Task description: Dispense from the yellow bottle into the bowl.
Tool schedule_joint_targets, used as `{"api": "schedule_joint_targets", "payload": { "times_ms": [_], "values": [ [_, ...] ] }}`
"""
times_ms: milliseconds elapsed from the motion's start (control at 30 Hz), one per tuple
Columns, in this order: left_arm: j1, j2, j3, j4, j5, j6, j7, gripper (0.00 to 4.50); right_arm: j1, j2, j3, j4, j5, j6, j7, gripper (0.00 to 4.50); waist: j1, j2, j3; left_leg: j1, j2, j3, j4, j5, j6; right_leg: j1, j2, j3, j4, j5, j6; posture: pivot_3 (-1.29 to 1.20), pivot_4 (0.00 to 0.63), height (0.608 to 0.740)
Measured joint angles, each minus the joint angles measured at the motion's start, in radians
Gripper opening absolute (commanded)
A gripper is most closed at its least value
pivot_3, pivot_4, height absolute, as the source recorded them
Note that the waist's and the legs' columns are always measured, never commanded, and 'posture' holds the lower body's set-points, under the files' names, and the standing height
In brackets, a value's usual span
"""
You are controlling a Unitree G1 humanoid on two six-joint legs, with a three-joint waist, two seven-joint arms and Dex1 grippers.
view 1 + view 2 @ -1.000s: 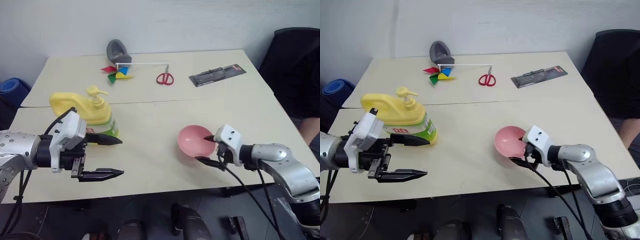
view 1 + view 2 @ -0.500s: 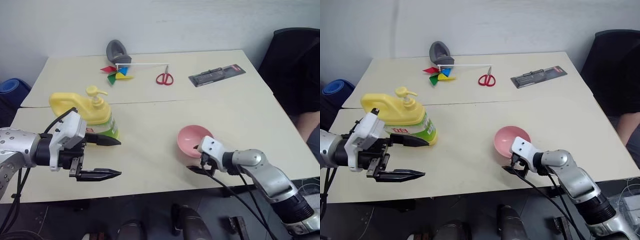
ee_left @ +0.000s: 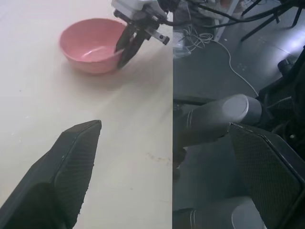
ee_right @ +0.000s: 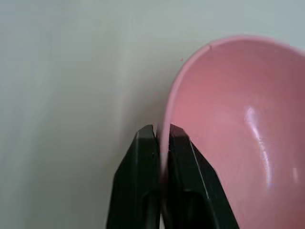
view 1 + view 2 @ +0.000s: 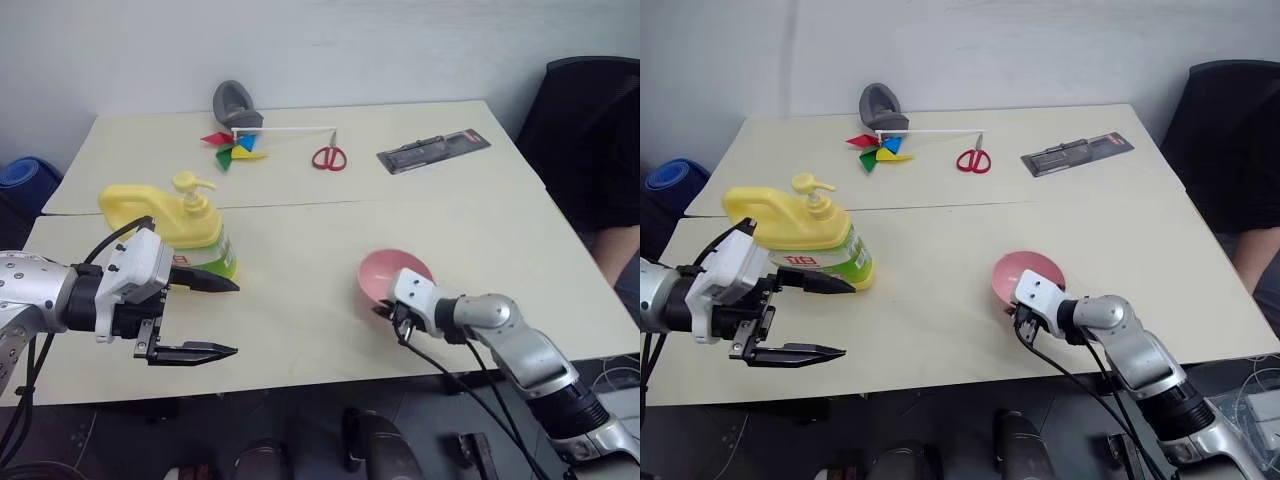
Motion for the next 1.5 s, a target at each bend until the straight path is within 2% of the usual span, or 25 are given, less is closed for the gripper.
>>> {"api": "schedule_joint_targets", "payload": {
  "times_ms": [167, 267, 367, 467, 567, 733, 867, 1000, 1167, 1500],
  "values": [
    [-0.016, -0.021, -0.006, 0.02, 0.001, 0.004, 0.022, 4.5, -0.003, -0.002, 0.003, 0.003, -0.029, -0.017, 0.009, 0.01, 0.001, 0.0, 0.0, -0.001, 0.0, 0.0, 0.001, 0.0, 0.0, 0.0, 0.0, 0.002, 0.0, 0.0, 0.0, 0.0, 0.15, 0.74],
    [-0.087, -0.022, -0.002, 0.057, -0.026, 0.04, 0.049, 4.5, -0.06, -0.021, 0.02, 0.02, -0.048, -0.04, 0.061, 0.01, 0.0, 0.0, 0.0, -0.001, 0.0, 0.0, 0.003, 0.0, 0.001, 0.0, 0.0, 0.002, 0.001, 0.0, 0.0, 0.0, 0.15, 0.74],
    [-0.189, -0.017, 0.023, 0.115, -0.089, 0.098, 0.075, 4.5, -0.196, -0.03, 0.04, 0.045, -0.06, -0.082, 0.142, 0.01, -0.005, 0.0, 0.0, 0.0, 0.0, 0.0, 0.005, -0.001, 0.001, 0.0, 0.002, 0.002, 0.003, 0.0, 0.001, 0.0, 0.15, 0.74],
    [-0.322, 0.05, 0.059, 0.227, -0.144, 0.166, 0.073, 4.5, -0.408, 0.009, 0.091, 0.142, -0.071, -0.139, 0.252, 0.01, -0.01, -0.003, 0.002, -0.001, 0.002, 0.0, 0.006, 0.0, -0.001, -0.003, 0.004, 0.003, 0.009, 0.0, -0.001, 0.0, 0.15, 0.74],
    [-0.408, 0.108, 0.093, 0.33, -0.144, 0.171, 0.056, 3.99, -0.58, 0.099, 0.129, 0.257, -0.077, -0.181, 0.326, 0.0, -0.011, -0.002, 0.002, -0.003, 0.002, 0.001, 0.005, -0.001, -0.002, -0.007, 0.005, 0.003, 0.013, -0.002, -0.003, 0.0, 0.15, 0.74],
    [-0.466, 0.177, 0.045, 0.494, -0.048, 0.105, -0.023, 2.51, -0.774, 0.214, 0.176, 0.507, -0.107, -0.257, 0.416, 0.0, -0.012, -0.003, 0.002, -0.012, 0.002, 0.01, 0.007, 0.0, -0.002, -0.014, 0.004, 0.001, 0.014, -0.003, -0.004, 0.0, 0.15, 0.74],
    [-0.572, 0.18, -0.024, 0.602, 0.014, 0.05, -0.067, 1.2, -0.879, 0.3, 0.175, 0.664, -0.115, -0.307, 0.448, 0.0, -0.015, -0.003, 0.002, -0.013, 0.002, 0.01, 0.008, 0.0, -0.002, -0.015, 0.004, 0.001, 0.014, -0.003, -0.004, 0.0, 0.15, 0.74],
    [-0.654, 0.131, -0.108, 0.692, 0.085, 0.002, -0.098, 0.02, -0.932, 0.362, 0.171, 0.75, -0.111, -0.32, 0.482, 0.0, -0.02, -0.003, 0.002, -0.013, 0.002, 0.01, 0.008, 0.0, -0.002, -0.015, 0.004, 0.001, 0.016, -0.003, -0.004, 0.0, 0.15, 0.74],
    [-0.695, 0.056, -0.181, 0.772, 0.163, -0.04, -0.113, 0.02, -0.98, 0.408, 0.171, 0.799, -0.114, -0.332, 0.51, 0.0, -0.033, -0.003, 0.001, -0.014, 0.003, 0.01, 0.009, 0.0, -0.002, -0.016, 0.004, 0.001, 0.016, -0.002, -0.004, 0.0, 0.15, 0.74],
    [-0.685, 0.006, -0.193, 0.786, 0.232, -0.069, -0.123, 0.02, -1.037, 0.462, 0.148, 0.854, -0.111, -0.327, 0.522, 0.0, -0.059, -0.003, 0.001, -0.018, 0.003, 0.006, 0.01, 0.001, -0.003, -0.018, 0.001, -0.005, 0.017, -0.003, -0.004, 0.0, 0.15, 0.74]
  ]
}}
